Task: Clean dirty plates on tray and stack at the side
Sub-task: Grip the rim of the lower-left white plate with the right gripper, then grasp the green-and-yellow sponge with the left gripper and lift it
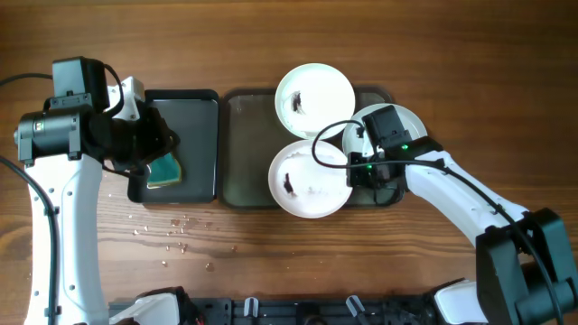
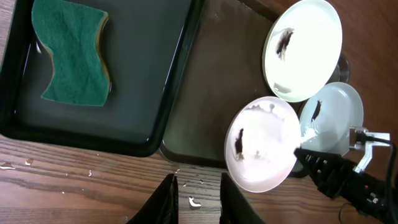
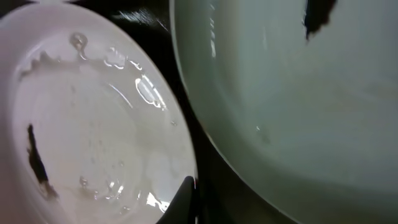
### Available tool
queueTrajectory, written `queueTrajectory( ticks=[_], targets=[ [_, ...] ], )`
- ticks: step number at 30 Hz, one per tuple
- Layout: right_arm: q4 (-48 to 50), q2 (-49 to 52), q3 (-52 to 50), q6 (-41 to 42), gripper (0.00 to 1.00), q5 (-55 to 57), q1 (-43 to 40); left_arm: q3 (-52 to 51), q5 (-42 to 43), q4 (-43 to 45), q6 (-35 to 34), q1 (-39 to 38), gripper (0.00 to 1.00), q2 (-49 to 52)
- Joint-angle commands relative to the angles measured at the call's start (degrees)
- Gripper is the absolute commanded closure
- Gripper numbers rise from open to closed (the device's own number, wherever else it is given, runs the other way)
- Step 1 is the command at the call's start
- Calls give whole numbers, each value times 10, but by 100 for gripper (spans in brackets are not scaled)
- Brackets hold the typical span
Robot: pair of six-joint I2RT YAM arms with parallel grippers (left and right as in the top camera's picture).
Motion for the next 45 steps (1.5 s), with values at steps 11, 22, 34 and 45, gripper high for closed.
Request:
queueTrajectory(
  ticks=[11,22,34,45],
  targets=[
    [76,7,-7,57,96,-77,14,5,-4,-2,3,-2,82,2],
    [54,7,-7,61,92,-47,33,-33,-47,2,3,-2,82,2],
    [75,8,-7,-48,57,0,33,-46,-63,17,3,-2,82,2],
    [112,8,-7,-88,52,-12,33,-46,-75,32,3,-2,63,2]
  ],
)
